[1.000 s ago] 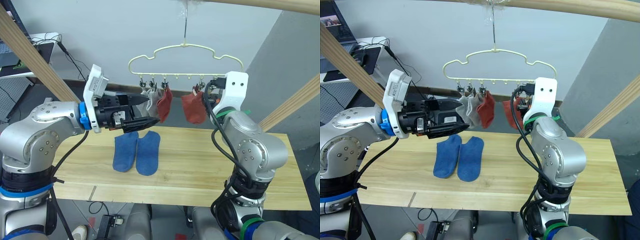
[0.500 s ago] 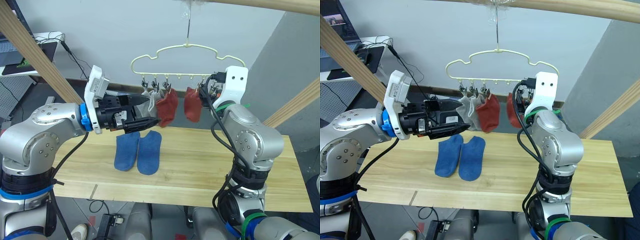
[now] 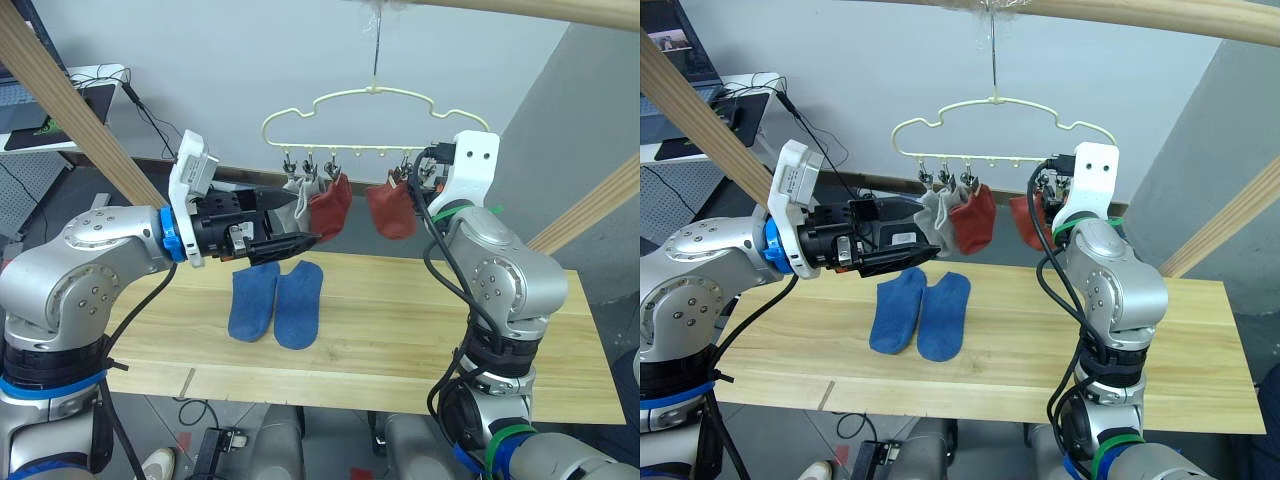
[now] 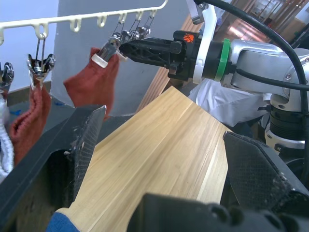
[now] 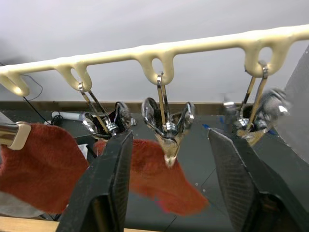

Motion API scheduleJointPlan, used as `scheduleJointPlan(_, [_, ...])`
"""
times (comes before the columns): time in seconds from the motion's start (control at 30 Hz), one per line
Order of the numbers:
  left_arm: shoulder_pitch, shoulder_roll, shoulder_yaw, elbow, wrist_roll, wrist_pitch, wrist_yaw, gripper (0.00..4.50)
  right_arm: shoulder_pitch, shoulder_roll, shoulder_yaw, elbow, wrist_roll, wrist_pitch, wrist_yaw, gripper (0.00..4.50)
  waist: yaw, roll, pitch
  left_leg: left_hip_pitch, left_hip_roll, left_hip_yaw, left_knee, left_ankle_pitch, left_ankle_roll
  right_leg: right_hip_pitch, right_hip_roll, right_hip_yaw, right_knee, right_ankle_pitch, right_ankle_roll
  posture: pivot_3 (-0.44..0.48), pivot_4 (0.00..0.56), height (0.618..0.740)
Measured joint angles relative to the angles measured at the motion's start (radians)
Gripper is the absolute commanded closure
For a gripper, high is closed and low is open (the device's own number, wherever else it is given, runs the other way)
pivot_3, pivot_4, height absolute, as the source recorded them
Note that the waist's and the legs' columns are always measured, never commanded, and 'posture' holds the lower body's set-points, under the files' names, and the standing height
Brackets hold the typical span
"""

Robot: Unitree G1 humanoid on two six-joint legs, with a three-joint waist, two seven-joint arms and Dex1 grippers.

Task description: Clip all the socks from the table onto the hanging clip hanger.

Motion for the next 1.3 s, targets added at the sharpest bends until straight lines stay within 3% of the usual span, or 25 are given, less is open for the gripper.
scheduleJointPlan(1.3, [0.01, 0.0, 0.0, -0.002, 0.001, -0.013, 0.035, 0.01, -0.097, -0.034, -0.042, 0.255, -0.03, -0.161, -0.046, 1.97, 0.002, 0.0, 0.0, 0.0, 0.0, 0.0, 0.0, 0.002, 0.0, 0.0, 0.0, -0.001, 0.001, 0.001, -0.002, 0.091, 0.247, 0.74])
